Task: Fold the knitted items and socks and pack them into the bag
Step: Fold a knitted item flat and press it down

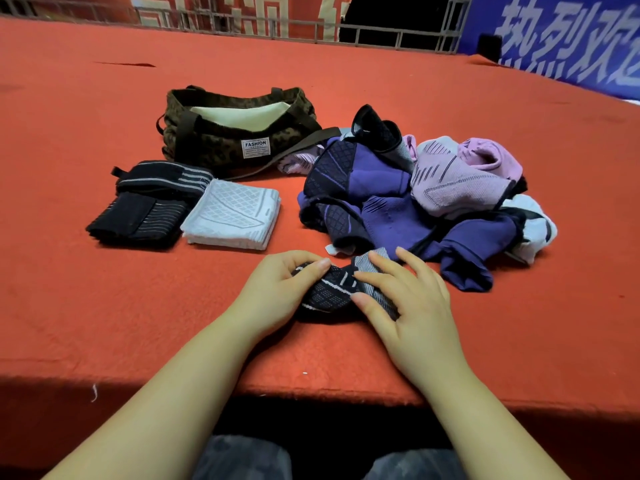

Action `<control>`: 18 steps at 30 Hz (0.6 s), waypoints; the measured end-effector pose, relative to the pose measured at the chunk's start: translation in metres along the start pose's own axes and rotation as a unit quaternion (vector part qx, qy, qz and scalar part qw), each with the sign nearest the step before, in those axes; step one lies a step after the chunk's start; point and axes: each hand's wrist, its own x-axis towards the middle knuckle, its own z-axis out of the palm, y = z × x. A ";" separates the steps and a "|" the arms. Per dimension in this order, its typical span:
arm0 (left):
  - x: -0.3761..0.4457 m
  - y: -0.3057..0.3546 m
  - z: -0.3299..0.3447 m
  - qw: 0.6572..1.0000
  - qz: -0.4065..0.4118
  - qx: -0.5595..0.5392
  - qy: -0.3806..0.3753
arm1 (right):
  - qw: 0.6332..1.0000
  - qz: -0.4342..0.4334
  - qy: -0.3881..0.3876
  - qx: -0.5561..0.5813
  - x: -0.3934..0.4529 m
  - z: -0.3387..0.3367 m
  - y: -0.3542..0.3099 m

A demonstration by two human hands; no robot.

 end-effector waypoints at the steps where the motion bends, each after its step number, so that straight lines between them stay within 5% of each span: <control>1: 0.000 0.000 0.001 1.000 0.003 0.009 0.006 | 1.000 0.007 0.006 0.007 0.000 0.001 0.001; 6: -0.001 -0.002 -0.001 0.993 0.041 0.090 0.061 | 0.993 0.065 0.057 0.079 0.002 -0.002 0.008; 13: 0.002 -0.001 -0.014 0.950 0.048 0.124 0.282 | 0.930 0.279 0.178 0.162 0.000 -0.009 0.019; 18: 0.003 -0.006 -0.016 0.949 0.017 0.144 0.281 | 0.924 0.293 0.166 0.181 0.003 -0.012 0.016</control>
